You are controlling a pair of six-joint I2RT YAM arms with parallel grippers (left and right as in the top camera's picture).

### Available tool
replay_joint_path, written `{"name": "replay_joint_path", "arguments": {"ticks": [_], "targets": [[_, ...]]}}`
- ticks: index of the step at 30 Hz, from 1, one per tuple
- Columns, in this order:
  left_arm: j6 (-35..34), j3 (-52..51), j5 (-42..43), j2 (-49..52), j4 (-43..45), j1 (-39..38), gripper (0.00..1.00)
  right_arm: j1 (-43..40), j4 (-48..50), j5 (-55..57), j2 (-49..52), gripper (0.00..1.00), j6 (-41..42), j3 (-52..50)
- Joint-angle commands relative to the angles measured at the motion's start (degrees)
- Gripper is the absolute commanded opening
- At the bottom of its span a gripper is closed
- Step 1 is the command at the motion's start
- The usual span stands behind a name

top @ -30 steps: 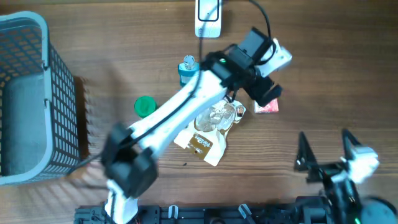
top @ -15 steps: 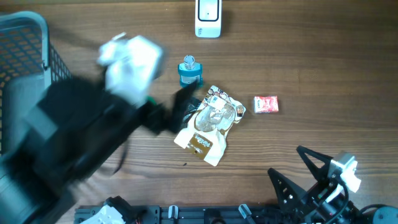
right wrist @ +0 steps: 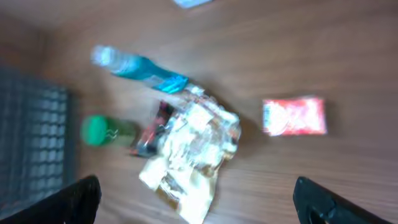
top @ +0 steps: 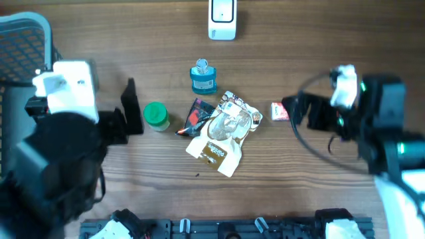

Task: Scan the item barcode
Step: 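Withdraw the left gripper and raise the right arm toward the packet, then lower the right gripper onto the red-white packet and grasp it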

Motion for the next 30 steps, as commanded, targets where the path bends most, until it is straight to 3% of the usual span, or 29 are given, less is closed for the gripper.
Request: {"name": "replay_joint_path", "arguments": {"ticks": [1, 6, 11, 14, 19, 30], "targets": [[-7.5, -1.5, -7.9, 0.4, 0.1, 5.5, 1.0, 6.0, -4.5, 15.8, 9.9, 1.0, -0.7, 11.0], [-7.5, -1.5, -3.8, 1.9, 3.4, 23.6, 1.0, 12.3, -2.9, 21.5, 14.3, 1.0, -0.9, 13.5], [5.0, -1.5, 32.2, 6.7, 20.2, 47.0, 1.0, 12.6, -2.9, 21.5, 14.3, 1.0, -0.9, 13.5], [8.9, -1.5, 43.1, 11.6, 29.8, 55.6, 1.0, 12.6, -3.0, 21.4, 14.3, 1.0, -3.3, 13.5], [11.3, -1.5, 43.1, 14.5, 39.6, 61.6, 1.0, 12.6, -3.6, 23.0, 14.3, 1.0, -6.6, 13.5], [11.5, -5.8, 45.3, 13.3, 36.5, 59.1, 1.0, 12.6, -7.7, 23.4, 31.8, 1.0, -3.7, 13.3]]}}
